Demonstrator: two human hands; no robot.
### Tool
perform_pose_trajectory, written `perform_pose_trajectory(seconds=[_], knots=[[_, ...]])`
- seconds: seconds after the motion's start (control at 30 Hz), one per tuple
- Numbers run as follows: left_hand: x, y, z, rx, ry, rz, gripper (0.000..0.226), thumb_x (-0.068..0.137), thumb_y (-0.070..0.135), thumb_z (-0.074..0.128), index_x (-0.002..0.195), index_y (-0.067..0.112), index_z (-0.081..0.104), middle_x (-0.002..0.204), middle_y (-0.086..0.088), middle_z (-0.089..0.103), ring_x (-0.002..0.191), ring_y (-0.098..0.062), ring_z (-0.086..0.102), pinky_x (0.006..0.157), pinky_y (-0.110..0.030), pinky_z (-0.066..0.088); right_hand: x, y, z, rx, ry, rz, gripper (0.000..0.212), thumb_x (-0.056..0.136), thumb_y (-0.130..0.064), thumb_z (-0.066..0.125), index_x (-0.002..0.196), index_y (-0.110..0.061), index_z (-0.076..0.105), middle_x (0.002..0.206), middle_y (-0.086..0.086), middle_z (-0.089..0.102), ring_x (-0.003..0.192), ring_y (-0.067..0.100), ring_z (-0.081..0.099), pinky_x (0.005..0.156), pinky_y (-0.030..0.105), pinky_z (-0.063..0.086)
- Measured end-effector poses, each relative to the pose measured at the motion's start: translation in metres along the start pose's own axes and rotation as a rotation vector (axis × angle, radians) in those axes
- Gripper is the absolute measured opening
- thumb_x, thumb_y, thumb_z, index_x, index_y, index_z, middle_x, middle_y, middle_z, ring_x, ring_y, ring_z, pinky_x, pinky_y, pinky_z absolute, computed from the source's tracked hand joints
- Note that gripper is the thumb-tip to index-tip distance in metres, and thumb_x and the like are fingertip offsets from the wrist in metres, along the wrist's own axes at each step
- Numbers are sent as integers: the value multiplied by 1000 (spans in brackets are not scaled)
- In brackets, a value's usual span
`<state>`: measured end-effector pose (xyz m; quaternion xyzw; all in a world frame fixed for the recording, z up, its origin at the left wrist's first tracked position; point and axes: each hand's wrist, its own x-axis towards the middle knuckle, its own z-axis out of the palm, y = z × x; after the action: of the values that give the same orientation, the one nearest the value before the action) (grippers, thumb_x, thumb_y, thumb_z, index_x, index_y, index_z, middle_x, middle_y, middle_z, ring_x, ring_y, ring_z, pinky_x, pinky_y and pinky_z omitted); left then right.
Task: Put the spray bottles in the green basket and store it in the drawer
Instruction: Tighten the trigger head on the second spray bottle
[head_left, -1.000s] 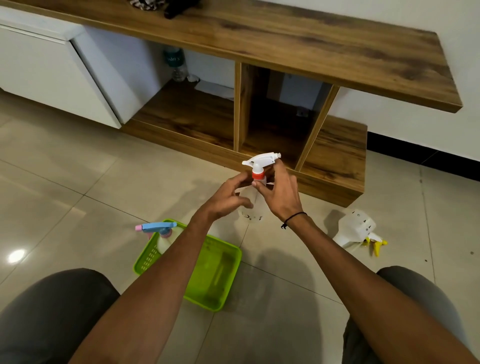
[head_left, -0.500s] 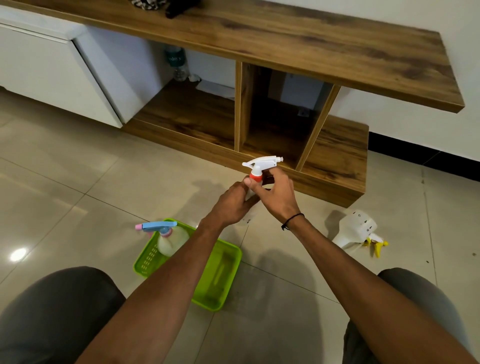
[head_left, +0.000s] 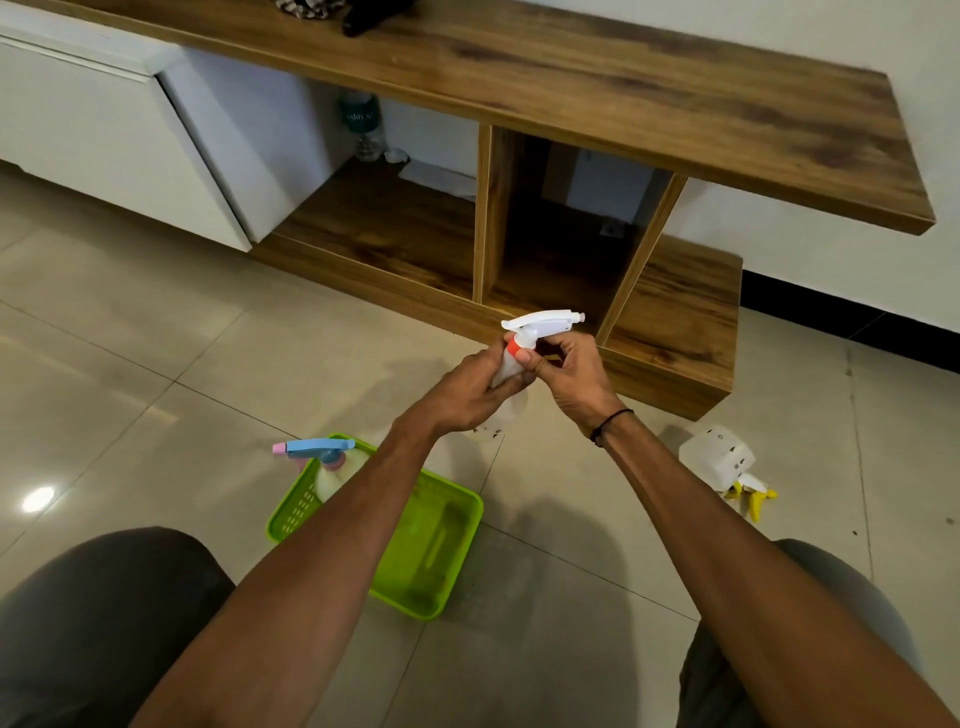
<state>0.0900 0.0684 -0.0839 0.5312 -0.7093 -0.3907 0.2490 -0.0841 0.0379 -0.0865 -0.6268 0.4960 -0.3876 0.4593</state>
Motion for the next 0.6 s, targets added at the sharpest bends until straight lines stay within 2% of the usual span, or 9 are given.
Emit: perform_pose_trajectory(seconds=[0.1, 0.17, 0.23, 0.27, 0.37, 0.43, 0.53, 0.6], knots=[[2, 2, 3, 9, 39, -11, 52, 108, 44, 54, 155, 25, 40, 132, -2, 70, 115, -23, 69, 97, -53, 58, -3, -5, 3, 16, 43, 12, 40, 86, -24, 84, 123, -19, 71, 109, -20, 70, 97, -17, 65, 80, 8, 52], [5, 4, 12, 67, 136, -21, 44, 106, 40, 58, 145, 21, 49, 129, -2, 71, 116, -26, 70, 94, -50, 58, -8, -9, 12, 21, 172, -10, 43, 80, -28, 89, 115, -30, 65, 104, -19, 68, 93, -15, 65, 74, 6, 51], [7, 4, 23, 140, 244, -25, 40, 103, 38, 63, 137, 19, 55, 122, -3, 75, 110, -28, 72, 85, -40, 57, -12, -10, 20, -16, 289, -18, 44, 79, -36, 90, 112, -25, 64, 99, -13, 67, 87, -3, 65, 71, 12, 52], [8, 3, 27, 163, 296, -31, 40, 101, 39, 67, 134, 19, 58, 118, -4, 77, 105, -29, 73, 81, -37, 55, -14, -10, 23, -28, 315, -12, 46, 79, -38, 89, 113, -24, 62, 98, -14, 66, 86, -2, 64, 70, 10, 52], [6, -3, 31, 164, 436, -49, 38, 92, 37, 77, 124, 18, 68, 105, -5, 81, 93, -30, 75, 76, -35, 56, -20, -8, 29, -22, 314, -7, 50, 80, -35, 89, 119, -27, 60, 101, -28, 62, 92, -20, 64, 68, 0, 49], [4, -6, 32, 146, 519, -53, 32, 88, 32, 81, 114, 14, 73, 95, -7, 81, 82, -31, 74, 69, -29, 49, -22, -7, 33, -28, 301, 0, 56, 80, -34, 89, 128, -19, 65, 103, -28, 63, 92, -26, 62, 71, -1, 50], [3, -10, 33, 169, 605, -58, 23, 84, 27, 83, 90, 8, 72, 77, -12, 77, 57, -24, 55, 63, -24, 37, -24, -5, 40, -66, 297, -11, 61, 82, -34, 87, 134, -9, 67, 103, -30, 62, 94, -30, 60, 77, -4, 47], [4, -13, 32, 175, 613, -79, 25, 82, 32, 81, 83, 10, 69, 71, -10, 74, 52, -16, 46, 57, -24, 36, -25, -7, 41, -98, 303, -17, 56, 84, -36, 85, 130, -7, 70, 99, -31, 61, 92, -32, 58, 76, -4, 48]])
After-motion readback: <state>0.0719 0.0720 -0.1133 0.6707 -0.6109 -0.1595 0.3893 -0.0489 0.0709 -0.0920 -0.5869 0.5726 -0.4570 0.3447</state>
